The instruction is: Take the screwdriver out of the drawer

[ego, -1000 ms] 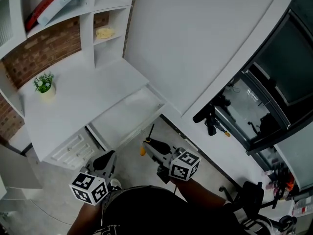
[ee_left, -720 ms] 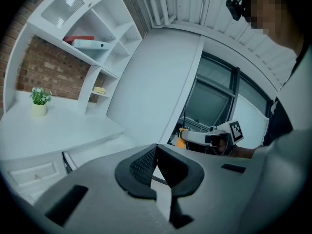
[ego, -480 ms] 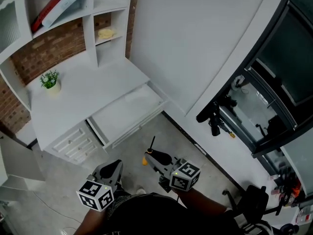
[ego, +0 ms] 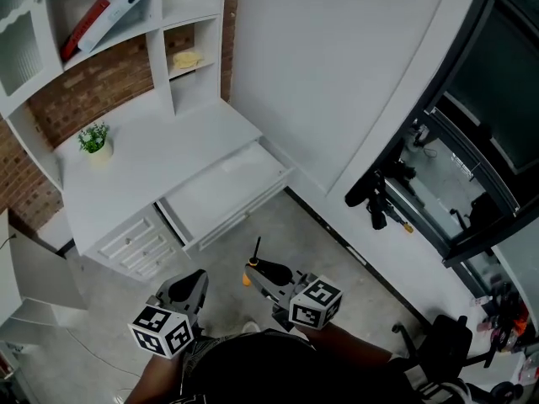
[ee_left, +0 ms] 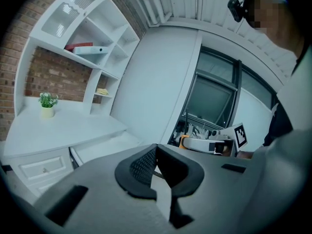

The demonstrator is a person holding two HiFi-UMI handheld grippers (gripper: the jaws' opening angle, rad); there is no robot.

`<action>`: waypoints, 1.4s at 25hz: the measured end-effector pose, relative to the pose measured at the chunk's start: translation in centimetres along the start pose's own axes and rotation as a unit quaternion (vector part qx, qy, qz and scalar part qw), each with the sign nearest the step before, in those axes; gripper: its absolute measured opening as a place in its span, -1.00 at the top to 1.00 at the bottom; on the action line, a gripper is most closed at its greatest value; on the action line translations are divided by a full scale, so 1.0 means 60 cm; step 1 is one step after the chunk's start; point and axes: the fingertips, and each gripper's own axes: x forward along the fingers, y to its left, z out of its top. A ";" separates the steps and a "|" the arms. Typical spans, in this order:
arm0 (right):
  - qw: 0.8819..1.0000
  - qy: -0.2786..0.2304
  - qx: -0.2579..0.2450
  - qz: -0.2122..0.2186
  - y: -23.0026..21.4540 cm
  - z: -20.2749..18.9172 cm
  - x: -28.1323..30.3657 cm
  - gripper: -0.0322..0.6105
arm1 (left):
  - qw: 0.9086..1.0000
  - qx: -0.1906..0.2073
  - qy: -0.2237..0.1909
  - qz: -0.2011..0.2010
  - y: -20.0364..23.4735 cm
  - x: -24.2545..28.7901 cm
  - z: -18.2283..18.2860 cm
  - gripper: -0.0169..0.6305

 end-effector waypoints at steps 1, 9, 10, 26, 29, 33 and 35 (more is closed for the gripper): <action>1.000 -0.002 -0.001 -0.003 0.000 -0.001 0.002 0.68 | 1.000 0.003 -0.001 -0.005 -0.001 0.000 0.003 0.90; 0.999 -0.017 0.006 -0.035 0.026 -0.005 0.046 0.68 | 0.999 0.019 0.010 -0.027 0.037 -0.039 0.020 0.90; 0.999 -0.017 0.006 -0.038 0.031 -0.007 0.053 0.68 | 0.999 0.019 0.009 -0.028 0.047 -0.045 0.023 0.90; 0.996 -0.014 0.011 -0.089 0.092 -0.038 0.117 0.68 | 0.997 0.007 0.007 -0.072 0.123 -0.096 0.013 0.90; 0.996 -0.010 0.011 -0.092 0.099 -0.045 0.123 0.68 | 0.997 0.003 0.009 -0.074 0.133 -0.099 0.010 0.90; 0.995 -0.011 0.007 -0.097 0.100 -0.044 0.125 0.68 | 0.997 0.005 0.005 -0.081 0.134 -0.101 0.016 0.90; 0.995 -0.013 0.006 -0.099 0.100 -0.042 0.126 0.68 | 0.997 0.007 0.006 -0.082 0.135 -0.103 0.015 0.90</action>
